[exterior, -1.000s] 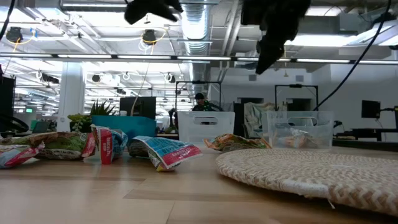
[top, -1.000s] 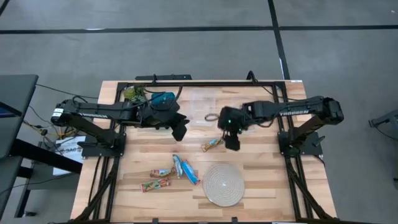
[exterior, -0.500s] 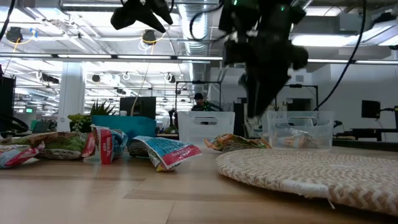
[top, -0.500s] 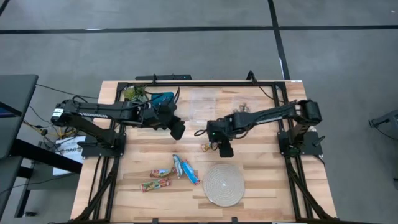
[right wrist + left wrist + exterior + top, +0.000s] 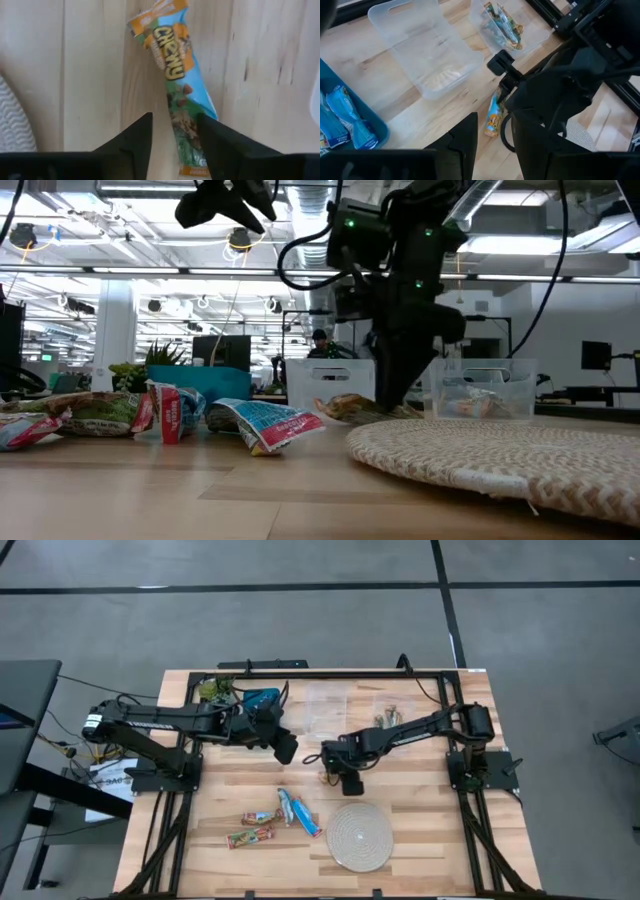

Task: Pick and place Granola Bars by type
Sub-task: Put the yellow granola bar into the right transparent bin

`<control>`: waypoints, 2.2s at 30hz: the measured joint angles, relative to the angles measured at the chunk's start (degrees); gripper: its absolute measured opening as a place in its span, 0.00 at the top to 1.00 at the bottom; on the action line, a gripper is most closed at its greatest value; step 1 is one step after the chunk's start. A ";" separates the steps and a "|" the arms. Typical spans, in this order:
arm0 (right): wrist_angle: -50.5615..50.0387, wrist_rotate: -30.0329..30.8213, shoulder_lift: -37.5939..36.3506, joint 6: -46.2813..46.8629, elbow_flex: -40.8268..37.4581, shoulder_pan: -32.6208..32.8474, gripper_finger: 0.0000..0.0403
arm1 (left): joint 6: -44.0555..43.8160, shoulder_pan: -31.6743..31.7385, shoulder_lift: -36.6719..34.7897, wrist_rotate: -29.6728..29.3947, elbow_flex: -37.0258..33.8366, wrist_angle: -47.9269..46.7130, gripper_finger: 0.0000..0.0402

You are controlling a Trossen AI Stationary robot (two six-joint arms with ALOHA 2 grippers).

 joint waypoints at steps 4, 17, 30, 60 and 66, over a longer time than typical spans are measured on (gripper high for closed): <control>0.74 -0.01 0.00 0.34 0.02 -0.23 0.80 | 0.00 0.00 0.00 0.00 0.00 -0.05 0.73; 0.89 -0.47 -0.26 6.42 0.02 -1.91 0.97 | 0.06 0.00 0.00 -0.02 0.00 -0.06 0.73; -0.04 -1.83 -4.42 4.06 0.11 -1.00 0.75 | 2.16 0.00 0.00 -0.04 0.00 -0.06 0.73; 1.99 -2.33 1.98 -7.67 0.13 -3.29 0.41 | 3.97 -0.06 -0.04 0.81 0.00 0.16 0.73; 1.50 -1.10 3.23 -7.03 0.33 -3.28 0.46 | 4.14 -0.06 -0.02 1.51 0.00 -0.06 0.73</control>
